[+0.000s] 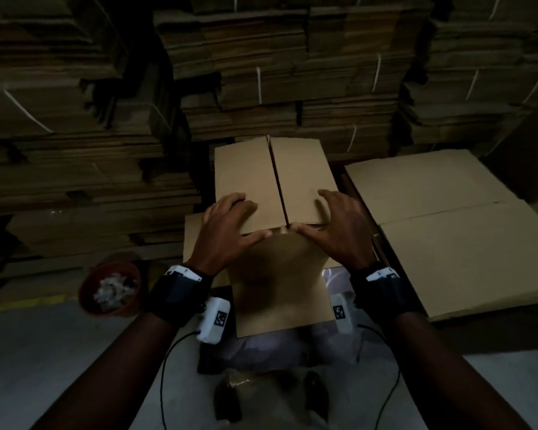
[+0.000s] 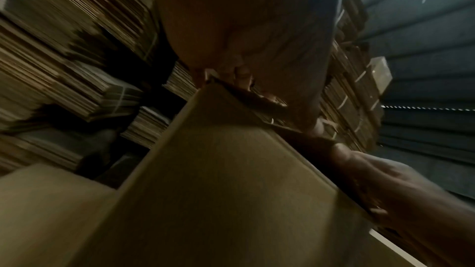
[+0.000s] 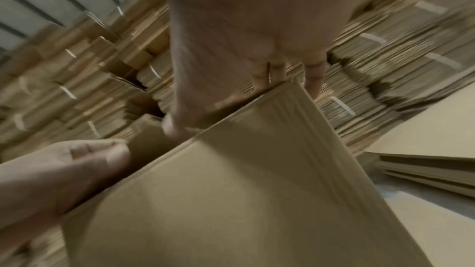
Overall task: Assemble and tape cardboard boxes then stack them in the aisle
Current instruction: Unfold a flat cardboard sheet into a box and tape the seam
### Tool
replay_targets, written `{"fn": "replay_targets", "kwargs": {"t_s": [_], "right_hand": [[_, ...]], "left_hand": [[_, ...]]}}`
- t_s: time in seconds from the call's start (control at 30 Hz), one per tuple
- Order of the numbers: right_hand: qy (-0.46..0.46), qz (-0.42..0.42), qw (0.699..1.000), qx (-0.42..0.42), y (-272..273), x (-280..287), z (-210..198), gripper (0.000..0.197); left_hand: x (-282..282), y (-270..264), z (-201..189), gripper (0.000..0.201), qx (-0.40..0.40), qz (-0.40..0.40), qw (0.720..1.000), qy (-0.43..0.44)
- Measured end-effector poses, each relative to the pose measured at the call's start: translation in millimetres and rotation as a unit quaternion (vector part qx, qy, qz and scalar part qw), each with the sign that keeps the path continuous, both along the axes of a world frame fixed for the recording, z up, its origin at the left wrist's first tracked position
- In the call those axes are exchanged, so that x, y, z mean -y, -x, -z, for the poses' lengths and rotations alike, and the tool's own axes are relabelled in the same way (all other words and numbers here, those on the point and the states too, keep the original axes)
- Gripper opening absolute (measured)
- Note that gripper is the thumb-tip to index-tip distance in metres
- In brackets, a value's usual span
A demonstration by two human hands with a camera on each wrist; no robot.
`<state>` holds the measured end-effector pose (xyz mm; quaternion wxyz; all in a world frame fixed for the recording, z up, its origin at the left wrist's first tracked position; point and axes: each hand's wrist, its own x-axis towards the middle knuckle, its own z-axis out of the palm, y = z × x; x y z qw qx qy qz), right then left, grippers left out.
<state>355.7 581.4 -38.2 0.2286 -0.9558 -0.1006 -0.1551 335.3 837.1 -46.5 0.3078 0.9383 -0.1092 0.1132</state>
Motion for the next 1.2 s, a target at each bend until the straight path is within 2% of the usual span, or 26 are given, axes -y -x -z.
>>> {"fn": "replay_targets", "kwargs": {"t_s": [0.13,0.2,0.33,0.37,0.43,0.5,0.6,0.67,0.7,0.77,0.83,0.87,0.93,0.97,1.13,1.2], "right_hand": [[-0.092,-0.02,0.995,0.006,0,13,-16,0.078],[-0.161,-0.027,0.986,0.024,-1,25,-27,0.064],[-0.264,0.027,0.954,0.139,-10,50,-35,0.056],[-0.259,0.047,0.947,0.183,-12,57,-36,0.056],[-0.172,0.087,0.951,0.24,-19,72,-37,0.059],[-0.035,0.101,0.976,0.188,-25,86,-37,0.064],[0.107,0.036,0.993,0.033,-40,97,-30,0.064],[0.121,-0.028,0.991,-0.052,-53,97,-23,0.06],[0.108,-0.065,0.988,-0.091,-58,95,-21,0.056],[0.051,-0.106,0.979,-0.166,-66,82,-20,0.053],[-0.018,-0.091,0.968,-0.233,-72,65,-24,0.057],[-0.054,-0.081,0.964,-0.247,-74,57,-27,0.058],[-0.09,-0.068,0.961,-0.252,-75,43,-32,0.058],[-0.089,-0.058,0.962,-0.252,-75,39,-33,0.058],[-0.138,-0.032,0.964,-0.227,-58,35,-25,0.056],[-0.127,-0.052,0.973,-0.186,-47,39,-21,0.053]], "left_hand": [[6,12,-13,0.06,0.057,-0.034,0.991,0.115],[12,21,-18,0.055,0.091,-0.086,0.98,0.154],[23,33,-26,0.058,0.153,-0.205,0.942,0.219],[24,36,-29,0.061,0.175,-0.245,0.931,0.207],[24,41,-33,0.06,0.239,-0.33,0.905,0.118],[21,46,-33,0.05,0.254,-0.404,0.879,-0.002],[12,49,-27,0.029,0.139,-0.471,0.861,-0.131],[2,48,-17,0.023,0.047,-0.448,0.874,-0.183],[-1,48,-18,0.029,-0.004,-0.418,0.893,-0.167],[-4,45,-15,0.046,-0.129,-0.347,0.928,-0.036],[1,41,-14,0.073,-0.254,-0.305,0.908,0.135],[3,39,-10,0.094,-0.283,-0.288,0.896,0.185],[5,36,-4,0.122,-0.304,-0.261,0.895,0.195],[3,34,2,0.125,-0.302,-0.255,0.899,0.186],[-1,23,-9,0.091,-0.237,-0.33,0.9,0.156],[-11,15,-9,0.088,-0.21,-0.344,0.896,0.185]]}}
